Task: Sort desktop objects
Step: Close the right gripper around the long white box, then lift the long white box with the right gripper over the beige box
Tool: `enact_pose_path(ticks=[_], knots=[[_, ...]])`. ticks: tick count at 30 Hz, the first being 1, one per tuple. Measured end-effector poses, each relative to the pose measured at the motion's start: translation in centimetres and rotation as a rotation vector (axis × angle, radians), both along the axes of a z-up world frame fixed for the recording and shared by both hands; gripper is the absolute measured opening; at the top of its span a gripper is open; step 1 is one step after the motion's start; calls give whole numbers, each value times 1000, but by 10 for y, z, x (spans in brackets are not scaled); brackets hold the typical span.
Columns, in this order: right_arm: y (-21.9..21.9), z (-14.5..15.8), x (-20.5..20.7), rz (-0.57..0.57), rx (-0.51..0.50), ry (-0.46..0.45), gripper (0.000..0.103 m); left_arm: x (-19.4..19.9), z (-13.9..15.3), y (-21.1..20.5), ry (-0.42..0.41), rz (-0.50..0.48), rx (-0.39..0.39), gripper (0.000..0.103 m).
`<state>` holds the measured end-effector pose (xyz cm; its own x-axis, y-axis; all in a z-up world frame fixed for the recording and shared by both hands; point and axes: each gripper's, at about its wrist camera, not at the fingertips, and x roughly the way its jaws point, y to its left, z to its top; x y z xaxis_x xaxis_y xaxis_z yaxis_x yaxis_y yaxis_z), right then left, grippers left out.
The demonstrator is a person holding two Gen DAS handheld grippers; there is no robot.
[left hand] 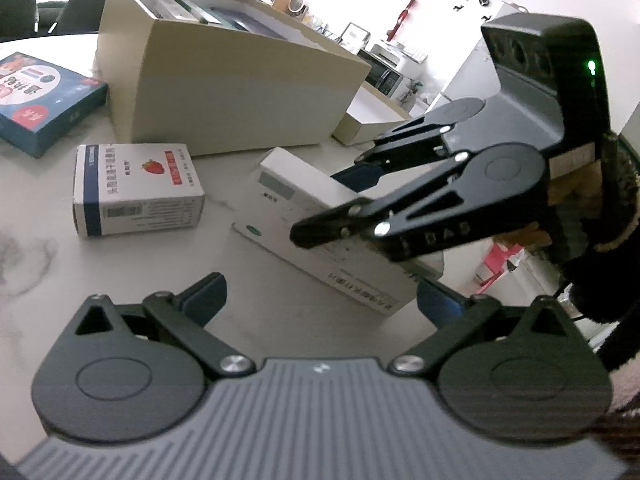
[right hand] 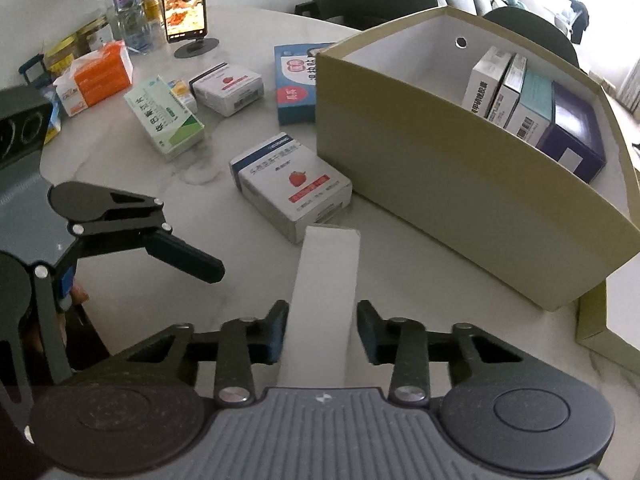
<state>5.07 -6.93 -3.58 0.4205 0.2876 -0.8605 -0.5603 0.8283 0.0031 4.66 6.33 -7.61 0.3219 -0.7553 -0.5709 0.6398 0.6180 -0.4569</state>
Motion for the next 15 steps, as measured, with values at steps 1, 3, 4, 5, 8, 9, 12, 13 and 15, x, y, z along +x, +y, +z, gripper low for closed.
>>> enact_pose_path(ticks=[1, 3, 4, 5, 8, 9, 12, 13, 15], knots=[[0, 1, 1, -1, -1, 4, 33, 0, 0, 1, 1, 0, 1, 103], [-1, 1, 2, 0, -8, 7, 33, 2, 0, 0, 1, 1, 2, 103], [0, 2, 3, 1, -12, 6, 33, 2, 0, 0, 1, 2, 2, 103], [0, 2, 3, 1, -15, 6, 33, 3, 0, 0, 1, 4, 2, 103], [-1, 6, 4, 5, -14, -1, 32, 1, -2, 4, 2, 9, 1, 103], [-1, 8, 4, 6, -12, -4, 32, 1, -2, 4, 2, 12, 1, 103], [-2, 17, 6, 8, 0, -15, 32, 2, -2, 6, 2, 16, 1, 103], [-3, 20, 7, 8, 5, -20, 32, 2, -1, 7, 2, 17, 0, 103], [-4, 27, 8, 8, 16, -29, 32, 1, -1, 8, 1, 21, -1, 103]])
